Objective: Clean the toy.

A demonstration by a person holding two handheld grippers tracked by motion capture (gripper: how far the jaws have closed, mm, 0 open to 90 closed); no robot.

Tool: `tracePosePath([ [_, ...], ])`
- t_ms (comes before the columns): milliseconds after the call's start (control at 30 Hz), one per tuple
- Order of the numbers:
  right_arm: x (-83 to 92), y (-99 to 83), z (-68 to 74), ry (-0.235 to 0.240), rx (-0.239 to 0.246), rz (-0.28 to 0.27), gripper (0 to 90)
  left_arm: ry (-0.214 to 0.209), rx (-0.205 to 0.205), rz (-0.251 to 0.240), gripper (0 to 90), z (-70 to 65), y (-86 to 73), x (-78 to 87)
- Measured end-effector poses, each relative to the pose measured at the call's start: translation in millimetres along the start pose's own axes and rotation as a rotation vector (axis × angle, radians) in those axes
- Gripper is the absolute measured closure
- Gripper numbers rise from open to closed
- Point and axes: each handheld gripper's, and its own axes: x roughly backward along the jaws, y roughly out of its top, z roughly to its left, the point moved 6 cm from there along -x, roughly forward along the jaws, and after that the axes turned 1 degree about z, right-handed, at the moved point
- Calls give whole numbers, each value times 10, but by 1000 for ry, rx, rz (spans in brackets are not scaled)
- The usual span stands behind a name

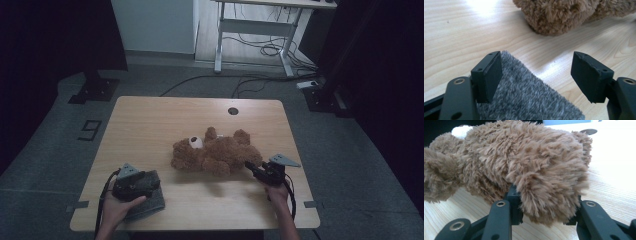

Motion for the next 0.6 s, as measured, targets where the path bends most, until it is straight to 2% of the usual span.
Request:
tracePosePath([
  [267, 4, 1, -3, 4, 8, 3, 610, 29, 32, 11, 234, 60, -164, 32],
  [300, 3, 0, -5, 5, 8, 3, 610, 32, 30, 35, 223, 52, -213, 0],
  [533, 5, -3, -3, 3, 9, 6, 608, 37, 4, 84, 181, -37, -307, -120],
  [567, 3, -4, -4, 3, 7, 6, 607, 55, -10, 127, 179, -35, -360, -193],
  [600, 3, -4, -4, 3, 7, 6, 607, 55, -10, 127, 171, -35, -360, -193],
])
